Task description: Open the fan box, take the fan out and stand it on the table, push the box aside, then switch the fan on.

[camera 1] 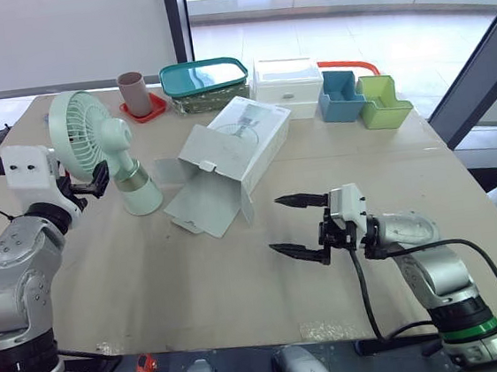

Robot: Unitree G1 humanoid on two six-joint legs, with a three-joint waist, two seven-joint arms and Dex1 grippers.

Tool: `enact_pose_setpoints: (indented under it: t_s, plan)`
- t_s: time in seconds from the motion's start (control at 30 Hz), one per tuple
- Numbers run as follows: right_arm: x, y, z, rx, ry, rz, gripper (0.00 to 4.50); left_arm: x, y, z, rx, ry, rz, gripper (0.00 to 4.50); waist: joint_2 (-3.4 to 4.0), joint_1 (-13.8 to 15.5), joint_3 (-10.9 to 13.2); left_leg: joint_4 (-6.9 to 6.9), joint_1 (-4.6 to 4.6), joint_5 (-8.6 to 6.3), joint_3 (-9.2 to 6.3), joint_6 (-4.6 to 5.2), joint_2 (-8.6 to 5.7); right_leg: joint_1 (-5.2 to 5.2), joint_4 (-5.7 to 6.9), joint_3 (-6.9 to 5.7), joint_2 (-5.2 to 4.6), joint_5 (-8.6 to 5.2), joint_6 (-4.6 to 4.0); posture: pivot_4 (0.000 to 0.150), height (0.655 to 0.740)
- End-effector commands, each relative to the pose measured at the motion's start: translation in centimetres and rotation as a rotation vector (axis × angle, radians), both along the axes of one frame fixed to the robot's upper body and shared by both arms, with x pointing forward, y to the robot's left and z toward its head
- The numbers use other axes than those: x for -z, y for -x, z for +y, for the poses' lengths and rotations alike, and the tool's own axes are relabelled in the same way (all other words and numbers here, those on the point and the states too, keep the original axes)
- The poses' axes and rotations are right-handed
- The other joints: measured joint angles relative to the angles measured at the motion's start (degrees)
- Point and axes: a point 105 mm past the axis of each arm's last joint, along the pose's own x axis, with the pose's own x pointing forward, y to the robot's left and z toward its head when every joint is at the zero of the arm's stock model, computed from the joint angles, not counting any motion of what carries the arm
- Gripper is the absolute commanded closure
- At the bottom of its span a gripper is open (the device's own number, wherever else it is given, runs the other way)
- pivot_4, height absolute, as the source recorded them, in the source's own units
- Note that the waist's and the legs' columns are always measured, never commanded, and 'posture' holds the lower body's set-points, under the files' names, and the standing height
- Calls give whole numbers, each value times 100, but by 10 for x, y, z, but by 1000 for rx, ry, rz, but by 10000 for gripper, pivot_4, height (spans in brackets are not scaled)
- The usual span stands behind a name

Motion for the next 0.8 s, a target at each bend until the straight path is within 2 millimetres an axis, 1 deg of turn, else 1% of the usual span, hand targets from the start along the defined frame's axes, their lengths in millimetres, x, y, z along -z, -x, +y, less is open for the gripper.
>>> enact_pose_setpoints:
  t_s: [0.03,0.17,0.23,0.37,0.4,0.57,0.63,0.73,0.77,0.8]
  plan:
    - [-10,4,2,-15,-1,-54,0,-16,2,-1,11,-43,-69,550,0,-3,0,0,0,0,0,0,0,0,0,0,1,0,0,1500,7400]
    - [-10,4,1,-10,1,-52,0,-13,6,0,21,-57,-67,550,0,-4,0,0,1,0,1,0,0,0,0,1,1,0,0,1500,7400]
    - [-10,4,0,-7,3,-52,0,-14,10,-2,41,-76,-84,550,0,-5,0,-1,1,0,2,0,1,-1,0,2,1,0,0,1500,7400]
    - [-7,5,-5,12,0,-41,0,-19,30,-6,108,-78,-181,550,-1,-4,0,-1,1,0,2,0,1,-1,-1,2,1,0,0,1500,7400]
    - [-7,5,-6,19,-3,-38,0,-20,35,-4,105,-86,-204,550,-1,-7,0,-1,0,0,2,0,1,0,-1,2,0,-1,0,1500,7400]
    - [-5,6,-8,42,-13,-25,0,-17,53,0,113,-145,-241,550,-1,-3,1,-4,1,-2,5,0,5,-3,-3,2,2,-2,-4,1500,7400]
    - [-5,7,-9,50,-21,-16,0,-18,63,-4,136,-173,-275,550,-1,-3,1,-3,2,-2,7,0,4,-2,-3,5,2,-2,-3,1500,7400]
    - [-2,8,-6,62,-21,-6,0,6,82,-25,278,-299,-226,550,-1,-4,1,-3,3,-3,15,1,3,-2,-3,12,1,-4,-1,1500,7400]
    - [-1,9,-5,64,-21,-3,0,11,86,-29,310,-334,-213,550,-1,-18,0,-3,2,-3,15,1,3,-3,-4,12,2,-4,-1,1500,7400]
    - [0,9,-3,65,-22,3,0,16,91,-40,372,-369,-214,550,-1,-10,0,-6,9,-6,30,5,6,-2,-7,23,1,-5,-3,1500,7400]
